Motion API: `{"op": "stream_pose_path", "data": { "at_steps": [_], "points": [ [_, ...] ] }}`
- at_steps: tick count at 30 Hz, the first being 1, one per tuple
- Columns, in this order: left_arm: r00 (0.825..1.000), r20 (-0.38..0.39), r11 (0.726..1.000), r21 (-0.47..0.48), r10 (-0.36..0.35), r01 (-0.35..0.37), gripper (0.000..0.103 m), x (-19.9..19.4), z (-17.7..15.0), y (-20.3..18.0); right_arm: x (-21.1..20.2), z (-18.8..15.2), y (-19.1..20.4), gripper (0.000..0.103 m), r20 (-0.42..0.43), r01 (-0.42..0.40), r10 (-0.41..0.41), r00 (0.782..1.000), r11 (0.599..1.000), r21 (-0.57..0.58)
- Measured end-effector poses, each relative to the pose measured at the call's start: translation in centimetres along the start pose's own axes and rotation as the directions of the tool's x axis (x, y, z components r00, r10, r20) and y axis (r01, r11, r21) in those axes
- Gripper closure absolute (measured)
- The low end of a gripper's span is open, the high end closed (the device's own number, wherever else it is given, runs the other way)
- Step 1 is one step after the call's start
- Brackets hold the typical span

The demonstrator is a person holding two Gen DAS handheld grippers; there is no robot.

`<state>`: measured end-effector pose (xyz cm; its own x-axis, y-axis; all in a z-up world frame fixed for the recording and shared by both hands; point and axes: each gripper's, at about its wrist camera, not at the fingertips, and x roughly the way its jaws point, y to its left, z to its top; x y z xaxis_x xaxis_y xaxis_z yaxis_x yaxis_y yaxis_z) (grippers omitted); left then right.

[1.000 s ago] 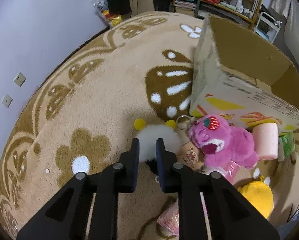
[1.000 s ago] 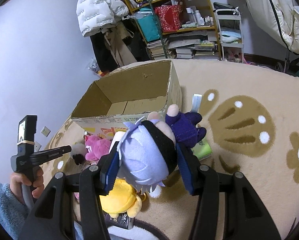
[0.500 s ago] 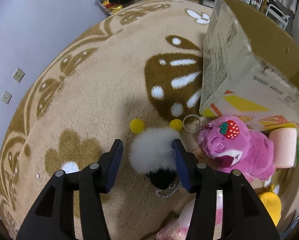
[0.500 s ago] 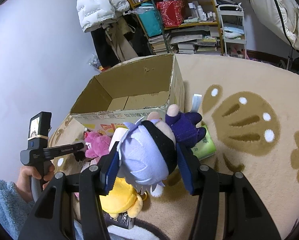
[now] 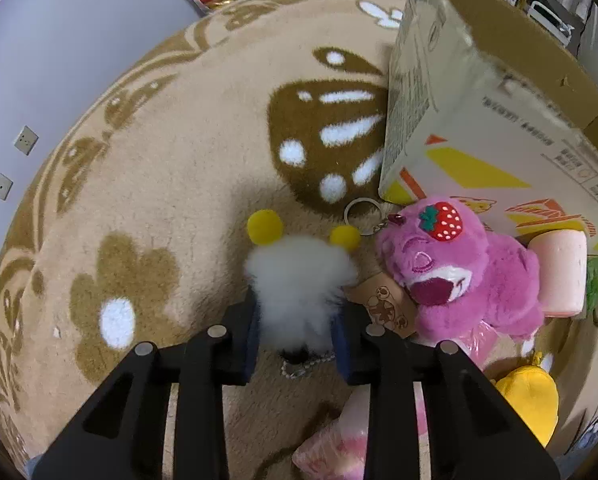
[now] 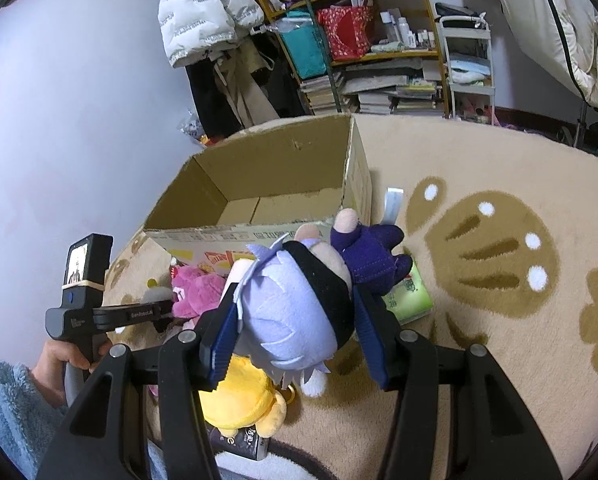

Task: Organize soft objects
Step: 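Carry pom-pom and doll into the box and open both tools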

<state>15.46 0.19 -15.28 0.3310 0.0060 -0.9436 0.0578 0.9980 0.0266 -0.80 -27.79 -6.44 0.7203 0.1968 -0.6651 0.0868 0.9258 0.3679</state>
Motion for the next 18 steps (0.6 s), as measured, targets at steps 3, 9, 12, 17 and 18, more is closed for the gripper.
{"op": "stream_pose_path", "data": {
  "at_steps": [3,9,12,17,18],
  "points": [
    [0.999,0.041,0.999,-0.036,0.009,-0.008,0.075,-1.7,-0.4,0.7,-1.0,0.3,0.3,0.046,0.055,-0.009,0.009,0.998,1.0,-0.015],
    [0.965,0.264,1.0,-0.015,0.002,0.001,0.081,-8.5,-0.9,0.2,-2.6,1.4,1.7,0.046,0.15,0.002,0.011,0.989,0.996,-0.085],
    [0.948,0.316,0.999,0.015,-0.046,0.044,0.081,-10.5,-0.6,-0.2,-2.8,2.0,2.3,0.046,0.175,0.002,0.018,0.984,0.994,-0.113],
    [0.914,0.396,0.996,0.059,-0.085,0.067,0.081,-14.0,-1.0,-1.4,-2.8,2.3,3.2,0.046,0.194,-0.004,0.033,0.981,0.989,-0.146],
    [0.907,0.411,0.995,0.068,-0.096,0.074,0.081,-14.7,-1.0,-1.6,-2.8,2.4,3.3,0.046,0.195,-0.006,0.036,0.98,0.989,-0.151]
  ]
}}
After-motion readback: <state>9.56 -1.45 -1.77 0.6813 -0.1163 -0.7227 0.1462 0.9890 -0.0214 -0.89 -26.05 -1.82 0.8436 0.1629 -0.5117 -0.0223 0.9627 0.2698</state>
